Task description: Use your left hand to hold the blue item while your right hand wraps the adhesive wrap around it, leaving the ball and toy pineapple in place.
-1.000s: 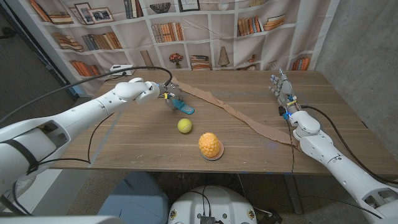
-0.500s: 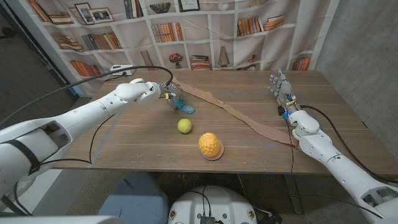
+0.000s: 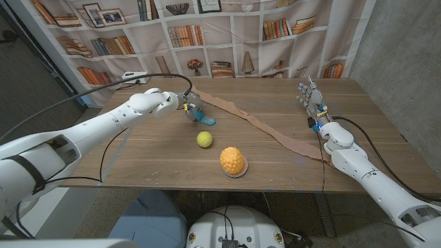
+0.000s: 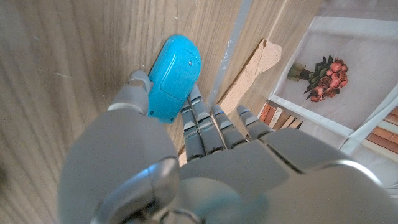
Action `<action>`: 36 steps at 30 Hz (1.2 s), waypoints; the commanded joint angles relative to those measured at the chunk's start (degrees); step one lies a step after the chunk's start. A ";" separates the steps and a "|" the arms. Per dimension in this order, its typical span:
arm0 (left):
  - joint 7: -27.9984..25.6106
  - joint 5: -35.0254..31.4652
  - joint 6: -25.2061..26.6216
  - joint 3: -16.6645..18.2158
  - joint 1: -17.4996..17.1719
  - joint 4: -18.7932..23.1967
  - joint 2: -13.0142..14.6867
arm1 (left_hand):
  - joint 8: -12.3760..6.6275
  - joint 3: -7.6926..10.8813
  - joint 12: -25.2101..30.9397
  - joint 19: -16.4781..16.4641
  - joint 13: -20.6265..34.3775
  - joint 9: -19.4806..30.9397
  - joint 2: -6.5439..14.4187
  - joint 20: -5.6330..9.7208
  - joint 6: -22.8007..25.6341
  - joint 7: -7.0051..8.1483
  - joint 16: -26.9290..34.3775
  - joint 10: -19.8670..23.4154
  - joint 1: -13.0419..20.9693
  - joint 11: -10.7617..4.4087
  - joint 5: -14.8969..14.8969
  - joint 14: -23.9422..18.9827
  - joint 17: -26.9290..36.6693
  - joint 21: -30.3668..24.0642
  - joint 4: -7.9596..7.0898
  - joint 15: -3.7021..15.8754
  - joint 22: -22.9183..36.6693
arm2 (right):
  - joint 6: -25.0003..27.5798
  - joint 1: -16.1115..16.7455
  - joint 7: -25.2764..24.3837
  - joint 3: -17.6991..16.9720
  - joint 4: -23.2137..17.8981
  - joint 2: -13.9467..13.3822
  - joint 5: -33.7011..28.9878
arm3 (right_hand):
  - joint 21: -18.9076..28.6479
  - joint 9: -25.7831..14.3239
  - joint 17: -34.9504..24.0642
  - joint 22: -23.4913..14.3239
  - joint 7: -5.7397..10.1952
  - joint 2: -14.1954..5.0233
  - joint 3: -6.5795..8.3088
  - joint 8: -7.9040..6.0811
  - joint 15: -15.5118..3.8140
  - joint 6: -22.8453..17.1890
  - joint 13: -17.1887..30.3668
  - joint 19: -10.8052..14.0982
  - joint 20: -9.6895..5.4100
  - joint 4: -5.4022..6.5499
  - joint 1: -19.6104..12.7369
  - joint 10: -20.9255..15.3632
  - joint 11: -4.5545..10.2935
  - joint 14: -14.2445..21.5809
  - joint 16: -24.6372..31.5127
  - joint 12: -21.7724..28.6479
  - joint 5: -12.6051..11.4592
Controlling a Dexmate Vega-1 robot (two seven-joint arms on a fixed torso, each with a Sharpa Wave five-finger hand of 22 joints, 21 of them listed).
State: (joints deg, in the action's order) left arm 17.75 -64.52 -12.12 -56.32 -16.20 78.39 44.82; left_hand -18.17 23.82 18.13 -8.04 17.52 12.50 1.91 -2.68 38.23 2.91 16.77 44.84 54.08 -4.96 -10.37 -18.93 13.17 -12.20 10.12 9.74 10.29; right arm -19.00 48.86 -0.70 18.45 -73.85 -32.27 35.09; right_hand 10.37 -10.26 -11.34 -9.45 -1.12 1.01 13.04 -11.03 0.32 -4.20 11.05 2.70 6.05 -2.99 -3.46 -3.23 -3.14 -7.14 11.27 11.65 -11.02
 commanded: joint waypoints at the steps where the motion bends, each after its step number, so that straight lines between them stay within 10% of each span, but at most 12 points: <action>1: -6.46 2.99 0.01 1.20 -1.94 0.27 0.36 | -9.43 -0.70 11.06 -1.34 10.72 2.89 5.62 -0.04 15.45 5.96 2.35 11.71 10.24 -7.53 -0.79 -7.00 2.64 -0.29 0.22 3.40 0.27 | -0.60 -0.44 0.67 -0.15 1.43 -0.06 0.36 | 0.15 -0.26 -0.08 -0.27 -0.15 -0.65 0.23 -0.08 0.24 -0.39 0.16 -0.17 0.20 -0.38 -0.15 -0.19 0.13 -0.17 -0.11 -0.18 -0.30; 36: -13.98 22.21 8.57 11.86 -9.67 6.17 -0.76 | -11.51 -1.81 12.23 -2.58 12.24 1.78 5.01 0.08 18.94 5.37 3.10 12.89 13.40 -7.17 -0.96 -7.65 4.60 -0.55 -0.19 3.45 0.37 | -2.74 -1.82 3.21 -0.28 4.28 0.68 1.20 | 0.26 -0.27 -0.12 -0.27 -0.10 -0.74 0.12 -0.08 0.13 -0.58 0.17 -0.29 0.21 -0.48 -0.09 -0.32 0.09 -0.32 0.04 -0.12 -0.30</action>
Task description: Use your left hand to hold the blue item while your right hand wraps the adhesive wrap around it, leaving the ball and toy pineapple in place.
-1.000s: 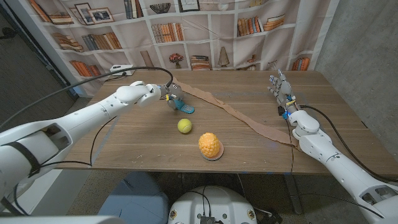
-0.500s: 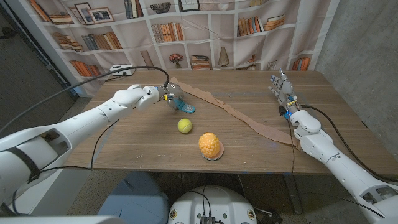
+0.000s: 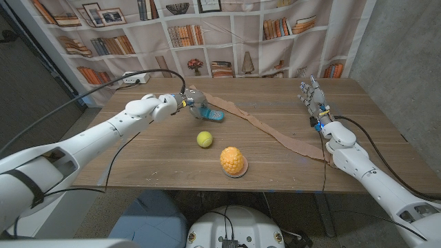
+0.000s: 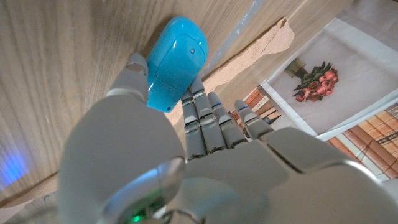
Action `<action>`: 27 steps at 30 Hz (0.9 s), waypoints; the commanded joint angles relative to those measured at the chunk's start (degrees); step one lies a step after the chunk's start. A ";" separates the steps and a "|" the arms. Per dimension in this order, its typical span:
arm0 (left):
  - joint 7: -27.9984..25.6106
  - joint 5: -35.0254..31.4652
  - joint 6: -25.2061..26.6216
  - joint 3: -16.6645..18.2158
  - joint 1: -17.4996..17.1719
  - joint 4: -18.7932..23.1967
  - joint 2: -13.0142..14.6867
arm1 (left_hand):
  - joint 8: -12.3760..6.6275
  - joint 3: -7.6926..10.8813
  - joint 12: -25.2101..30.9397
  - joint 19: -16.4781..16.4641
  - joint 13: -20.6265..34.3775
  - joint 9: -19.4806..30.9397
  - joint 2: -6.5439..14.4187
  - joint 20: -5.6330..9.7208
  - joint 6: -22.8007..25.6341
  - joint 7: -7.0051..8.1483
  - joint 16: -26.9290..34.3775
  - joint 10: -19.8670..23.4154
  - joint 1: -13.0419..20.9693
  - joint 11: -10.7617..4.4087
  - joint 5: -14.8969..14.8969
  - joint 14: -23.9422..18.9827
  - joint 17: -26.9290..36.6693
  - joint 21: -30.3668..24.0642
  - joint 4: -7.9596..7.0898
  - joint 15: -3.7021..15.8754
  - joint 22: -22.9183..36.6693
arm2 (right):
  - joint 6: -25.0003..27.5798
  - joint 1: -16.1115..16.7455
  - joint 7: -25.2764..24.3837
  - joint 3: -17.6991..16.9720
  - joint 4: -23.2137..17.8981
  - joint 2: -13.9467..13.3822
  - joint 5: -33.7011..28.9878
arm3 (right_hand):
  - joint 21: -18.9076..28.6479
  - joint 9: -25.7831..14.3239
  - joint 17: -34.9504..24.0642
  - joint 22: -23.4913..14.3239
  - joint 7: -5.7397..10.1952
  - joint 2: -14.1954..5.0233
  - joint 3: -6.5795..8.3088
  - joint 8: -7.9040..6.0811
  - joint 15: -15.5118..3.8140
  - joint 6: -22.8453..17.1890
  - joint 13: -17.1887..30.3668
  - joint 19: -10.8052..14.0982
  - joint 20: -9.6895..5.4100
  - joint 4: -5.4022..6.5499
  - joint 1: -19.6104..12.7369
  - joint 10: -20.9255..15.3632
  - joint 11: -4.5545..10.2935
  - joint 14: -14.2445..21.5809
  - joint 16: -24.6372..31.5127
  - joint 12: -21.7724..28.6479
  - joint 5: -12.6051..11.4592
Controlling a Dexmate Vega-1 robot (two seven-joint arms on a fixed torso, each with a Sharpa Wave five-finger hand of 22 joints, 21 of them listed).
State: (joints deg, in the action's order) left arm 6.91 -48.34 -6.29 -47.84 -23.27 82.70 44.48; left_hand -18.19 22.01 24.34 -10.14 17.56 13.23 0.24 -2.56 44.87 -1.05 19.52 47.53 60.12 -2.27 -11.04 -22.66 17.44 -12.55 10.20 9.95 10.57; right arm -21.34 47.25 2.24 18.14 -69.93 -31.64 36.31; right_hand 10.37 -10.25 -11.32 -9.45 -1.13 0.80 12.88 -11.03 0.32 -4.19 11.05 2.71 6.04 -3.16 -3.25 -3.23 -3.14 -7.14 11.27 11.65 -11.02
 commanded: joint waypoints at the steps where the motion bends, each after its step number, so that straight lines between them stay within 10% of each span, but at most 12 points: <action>1: -3.37 6.57 2.89 3.61 -2.81 1.96 -0.47 | -11.53 -0.02 6.04 -0.49 12.23 1.03 6.68 -0.07 12.38 9.17 0.36 10.22 7.38 -9.85 -0.31 -3.94 0.37 -0.19 -0.29 3.24 0.09 | -0.31 -0.18 0.20 0.01 0.28 0.05 0.04 | 0.26 -0.27 -0.14 -0.27 -0.07 -0.52 0.28 -0.08 0.17 -0.57 0.17 -0.30 0.21 -0.32 -0.31 -0.30 0.06 -0.32 0.04 -0.13 -0.30; 27: -15.42 11.30 6.61 6.22 -6.44 2.67 -2.11 | -12.10 -0.45 6.09 -2.25 11.82 0.25 6.67 -0.05 12.99 8.09 0.83 11.10 9.13 -9.37 -0.37 -5.90 1.32 -0.70 -0.29 3.48 0.16 | -1.26 -0.11 -0.18 -0.51 -0.77 -0.19 -0.14 | 0.30 -0.27 -0.14 -0.27 -0.06 -0.59 0.20 -0.04 0.22 -0.63 0.17 -0.41 0.30 -0.45 -0.32 -0.34 0.03 -0.35 0.15 -0.13 -0.30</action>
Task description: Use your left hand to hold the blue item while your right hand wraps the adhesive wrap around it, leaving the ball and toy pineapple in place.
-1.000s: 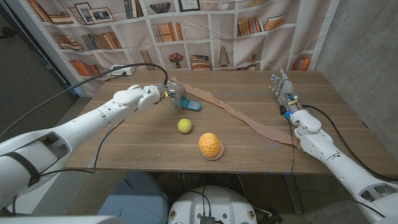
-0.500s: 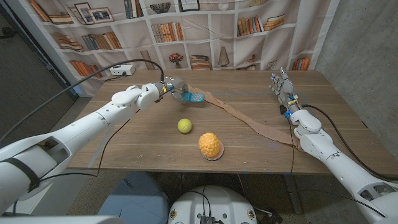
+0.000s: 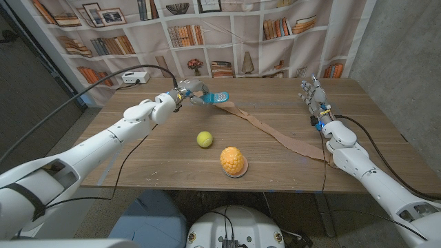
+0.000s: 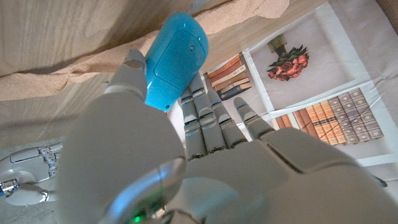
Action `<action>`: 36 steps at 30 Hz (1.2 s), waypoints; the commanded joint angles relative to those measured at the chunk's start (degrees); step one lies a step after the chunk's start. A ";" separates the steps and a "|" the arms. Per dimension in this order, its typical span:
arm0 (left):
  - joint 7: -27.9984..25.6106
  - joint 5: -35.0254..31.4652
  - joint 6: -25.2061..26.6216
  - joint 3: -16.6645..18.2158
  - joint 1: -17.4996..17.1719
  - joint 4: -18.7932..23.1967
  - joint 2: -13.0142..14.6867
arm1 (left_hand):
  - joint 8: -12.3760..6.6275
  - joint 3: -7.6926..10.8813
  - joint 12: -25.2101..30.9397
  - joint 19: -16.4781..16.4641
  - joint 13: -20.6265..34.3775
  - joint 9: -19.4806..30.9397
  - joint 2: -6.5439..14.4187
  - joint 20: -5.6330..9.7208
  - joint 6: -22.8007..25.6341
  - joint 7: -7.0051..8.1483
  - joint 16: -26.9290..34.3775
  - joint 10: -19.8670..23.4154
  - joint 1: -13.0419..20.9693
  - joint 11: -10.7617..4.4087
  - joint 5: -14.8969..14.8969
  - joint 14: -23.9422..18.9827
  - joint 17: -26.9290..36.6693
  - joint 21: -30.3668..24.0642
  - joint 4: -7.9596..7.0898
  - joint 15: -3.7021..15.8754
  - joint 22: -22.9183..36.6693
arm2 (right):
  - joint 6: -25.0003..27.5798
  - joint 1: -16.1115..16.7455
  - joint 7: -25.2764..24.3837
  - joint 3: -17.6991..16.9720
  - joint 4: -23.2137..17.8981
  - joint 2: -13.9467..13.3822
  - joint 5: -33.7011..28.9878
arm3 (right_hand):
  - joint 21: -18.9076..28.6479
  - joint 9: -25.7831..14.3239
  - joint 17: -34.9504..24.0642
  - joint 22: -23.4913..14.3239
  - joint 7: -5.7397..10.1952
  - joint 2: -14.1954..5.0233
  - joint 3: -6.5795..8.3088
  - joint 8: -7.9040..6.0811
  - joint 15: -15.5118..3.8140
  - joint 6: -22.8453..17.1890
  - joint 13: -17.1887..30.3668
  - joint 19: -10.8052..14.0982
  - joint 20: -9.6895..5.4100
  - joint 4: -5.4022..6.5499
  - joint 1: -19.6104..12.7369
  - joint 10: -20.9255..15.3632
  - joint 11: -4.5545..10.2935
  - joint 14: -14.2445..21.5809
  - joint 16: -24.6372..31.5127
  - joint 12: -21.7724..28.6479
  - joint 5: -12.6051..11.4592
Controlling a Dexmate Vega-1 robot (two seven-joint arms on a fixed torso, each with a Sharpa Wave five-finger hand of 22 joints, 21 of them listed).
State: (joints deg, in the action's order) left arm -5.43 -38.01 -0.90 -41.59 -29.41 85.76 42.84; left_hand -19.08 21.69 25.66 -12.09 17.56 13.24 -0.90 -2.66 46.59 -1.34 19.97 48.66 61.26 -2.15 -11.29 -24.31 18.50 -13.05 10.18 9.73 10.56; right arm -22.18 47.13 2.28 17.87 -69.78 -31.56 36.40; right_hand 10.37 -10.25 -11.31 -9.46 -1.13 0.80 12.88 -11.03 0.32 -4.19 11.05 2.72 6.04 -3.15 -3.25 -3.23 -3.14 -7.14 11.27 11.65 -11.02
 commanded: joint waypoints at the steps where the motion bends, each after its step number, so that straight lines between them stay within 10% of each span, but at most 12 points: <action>1: -2.99 1.04 1.37 -0.06 -0.27 -0.35 -0.47 | -11.23 -0.16 4.73 -0.30 11.76 0.22 7.79 0.06 11.32 8.40 0.36 9.97 8.00 -9.49 -0.11 -4.24 0.27 -0.20 -0.28 3.68 0.17 | -0.49 0.08 -0.31 -0.32 -1.00 -0.24 -0.19 | 0.30 -0.27 -0.15 -0.27 -0.07 -0.59 0.20 -0.04 0.21 -0.65 0.17 -0.41 0.28 -0.45 -0.32 -0.32 0.06 -0.40 0.13 -0.14 -0.30; 36: -2.97 3.80 7.61 -0.70 -1.27 2.60 -1.57 | -11.46 -0.95 4.63 0.00 11.20 -0.40 7.55 -0.15 11.65 8.42 -0.36 10.59 8.55 -9.51 -0.23 -4.15 0.70 0.05 -0.59 3.64 0.24 | -2.91 4.31 -1.11 -0.30 -6.82 -3.65 -4.06 | 0.15 -0.27 0.07 -0.24 0.21 -2.18 2.26 -0.58 -0.37 -1.56 0.14 -0.97 1.03 -3.06 -4.84 -0.30 0.09 -0.98 -0.02 -0.16 -0.09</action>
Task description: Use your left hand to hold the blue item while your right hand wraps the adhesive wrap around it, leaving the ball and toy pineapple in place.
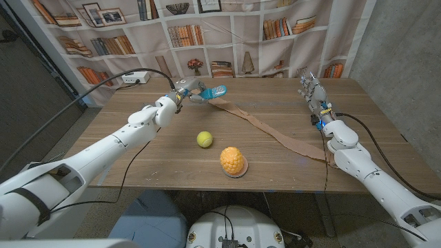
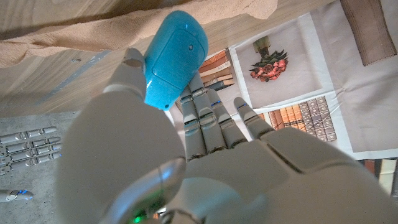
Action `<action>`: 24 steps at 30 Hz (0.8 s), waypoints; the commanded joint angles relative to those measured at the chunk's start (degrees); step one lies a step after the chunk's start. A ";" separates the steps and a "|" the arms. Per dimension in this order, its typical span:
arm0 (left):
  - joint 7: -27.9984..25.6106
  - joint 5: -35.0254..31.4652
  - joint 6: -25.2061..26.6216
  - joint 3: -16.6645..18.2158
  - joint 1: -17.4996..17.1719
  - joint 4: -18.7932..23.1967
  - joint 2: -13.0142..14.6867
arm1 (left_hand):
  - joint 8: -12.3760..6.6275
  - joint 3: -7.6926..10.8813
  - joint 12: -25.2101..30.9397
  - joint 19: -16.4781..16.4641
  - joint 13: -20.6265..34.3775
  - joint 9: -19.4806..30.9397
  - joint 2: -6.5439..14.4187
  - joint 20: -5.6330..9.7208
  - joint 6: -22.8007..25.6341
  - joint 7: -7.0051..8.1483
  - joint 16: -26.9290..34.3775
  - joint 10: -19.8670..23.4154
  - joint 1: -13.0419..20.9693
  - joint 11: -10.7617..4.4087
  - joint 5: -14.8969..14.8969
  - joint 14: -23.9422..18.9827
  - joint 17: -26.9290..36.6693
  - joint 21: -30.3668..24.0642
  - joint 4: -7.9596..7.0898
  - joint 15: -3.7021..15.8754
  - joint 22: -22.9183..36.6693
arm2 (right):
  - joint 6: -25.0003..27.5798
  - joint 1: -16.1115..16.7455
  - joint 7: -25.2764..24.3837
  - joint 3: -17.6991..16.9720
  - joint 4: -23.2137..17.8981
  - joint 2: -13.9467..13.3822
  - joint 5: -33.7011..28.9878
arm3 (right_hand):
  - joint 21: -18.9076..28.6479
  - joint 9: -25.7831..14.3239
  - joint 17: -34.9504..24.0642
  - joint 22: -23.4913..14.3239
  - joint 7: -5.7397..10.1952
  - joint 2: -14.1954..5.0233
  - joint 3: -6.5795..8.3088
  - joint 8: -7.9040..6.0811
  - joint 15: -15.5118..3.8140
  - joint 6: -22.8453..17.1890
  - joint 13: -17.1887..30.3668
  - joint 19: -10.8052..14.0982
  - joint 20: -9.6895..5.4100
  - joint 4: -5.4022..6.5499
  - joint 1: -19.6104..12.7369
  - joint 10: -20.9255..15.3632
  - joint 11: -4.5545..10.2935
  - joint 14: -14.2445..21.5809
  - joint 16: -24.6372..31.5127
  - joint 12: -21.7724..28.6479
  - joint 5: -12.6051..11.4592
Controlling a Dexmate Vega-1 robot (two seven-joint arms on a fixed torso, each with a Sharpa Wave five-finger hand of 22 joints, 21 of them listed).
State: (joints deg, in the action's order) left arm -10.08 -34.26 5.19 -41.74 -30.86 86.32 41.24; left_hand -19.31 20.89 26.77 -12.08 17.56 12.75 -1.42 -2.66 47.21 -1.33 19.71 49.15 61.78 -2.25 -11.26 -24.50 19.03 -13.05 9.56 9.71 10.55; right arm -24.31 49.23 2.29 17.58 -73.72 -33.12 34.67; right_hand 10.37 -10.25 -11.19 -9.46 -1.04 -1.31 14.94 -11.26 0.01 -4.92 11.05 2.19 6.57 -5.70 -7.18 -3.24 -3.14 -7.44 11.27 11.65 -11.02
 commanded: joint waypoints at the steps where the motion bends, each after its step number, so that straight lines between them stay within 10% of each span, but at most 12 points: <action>1: 1.47 0.13 1.51 -0.49 0.14 2.07 -0.05 | -11.23 -0.16 3.52 0.02 11.19 0.09 8.08 -0.14 11.03 8.38 -0.11 10.10 8.04 -9.41 -0.27 -3.96 0.18 0.06 0.02 3.67 0.24 | -0.56 2.60 -1.47 -0.15 -3.33 -2.24 -2.28 | 0.16 -0.27 -0.06 -0.24 0.11 -0.09 0.25 -0.35 -0.03 -0.82 0.14 -0.43 0.49 -0.59 -1.02 -0.28 0.17 -0.68 -0.02 -0.17 -0.08; 8: 0.64 -1.34 2.76 -1.09 0.55 2.36 -0.95 | -11.25 -0.29 3.47 0.04 11.05 -0.03 8.07 -0.20 11.09 8.36 -0.29 10.22 8.10 -9.41 -0.41 -3.93 0.25 0.09 -0.02 3.67 0.25 | -0.85 4.67 -3.53 -0.57 -5.32 -3.72 -4.50 | 0.34 -0.23 0.08 -0.24 2.82 -0.20 1.68 -1.42 -1.99 -5.29 0.13 -0.41 0.90 -2.96 -5.15 -2.60 3.96 -0.41 0.30 0.49 0.51; 15: -0.35 -1.69 2.60 -1.77 0.94 1.76 -2.17 | -11.24 -0.39 3.52 0.12 11.09 -0.12 8.04 -0.28 11.06 8.50 -0.45 10.32 8.15 -9.42 -0.52 -3.89 0.29 0.13 -0.04 3.65 0.25 | 0.12 6.76 -7.42 -1.13 -9.22 -6.29 -9.07 | 0.30 -0.25 0.11 -0.24 3.11 -0.18 2.07 -0.86 -1.63 -4.66 0.14 -0.56 0.94 -3.39 -6.35 -1.95 2.35 -0.89 0.15 0.10 0.64; 17: -0.04 -2.70 2.03 -2.66 1.97 1.05 -2.45 | -11.26 -0.41 3.48 0.13 11.04 -0.14 8.05 -0.24 11.10 8.46 -0.48 10.29 8.15 -9.43 -0.55 -3.89 0.30 0.14 -0.05 3.65 0.25 | 0.02 7.48 -8.21 -1.53 -10.33 -7.32 -10.42 | 0.30 -0.27 0.14 -0.23 3.41 -0.06 2.43 -0.75 -1.78 -4.69 0.15 -0.59 1.01 -3.79 -7.58 -2.68 4.70 -0.83 0.25 0.26 0.71; 24: -1.23 -2.54 0.99 -2.68 2.46 0.46 -3.08 | -11.17 -0.57 3.47 0.11 11.03 -0.23 8.08 -0.29 10.89 8.46 -0.60 10.33 8.08 -9.46 -0.64 -3.89 0.38 0.15 -0.15 3.61 0.25 | -0.27 9.28 -8.93 -2.65 -11.85 -8.23 -10.77 | 0.34 -0.29 0.15 -0.23 3.74 0.03 2.70 -0.70 -2.25 -4.79 0.16 -0.48 1.24 -3.97 -8.47 -2.99 5.21 -0.09 0.57 0.26 0.75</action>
State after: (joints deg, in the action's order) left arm -10.10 -36.11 7.30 -43.58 -29.59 87.79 39.37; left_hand -20.52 20.42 27.68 -11.86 17.56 12.36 -1.59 -2.88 47.42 -1.51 19.27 49.35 61.94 -2.06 -11.48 -24.60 19.30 -13.04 9.70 9.62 10.55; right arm -24.68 55.61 -4.05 16.30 -82.14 -38.96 26.80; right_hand 10.37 -10.26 -10.92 -9.46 2.38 -1.31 17.47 -12.04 -1.72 -9.71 11.05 1.61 7.20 -9.48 -14.72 -6.12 1.79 -7.76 11.27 11.88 -10.35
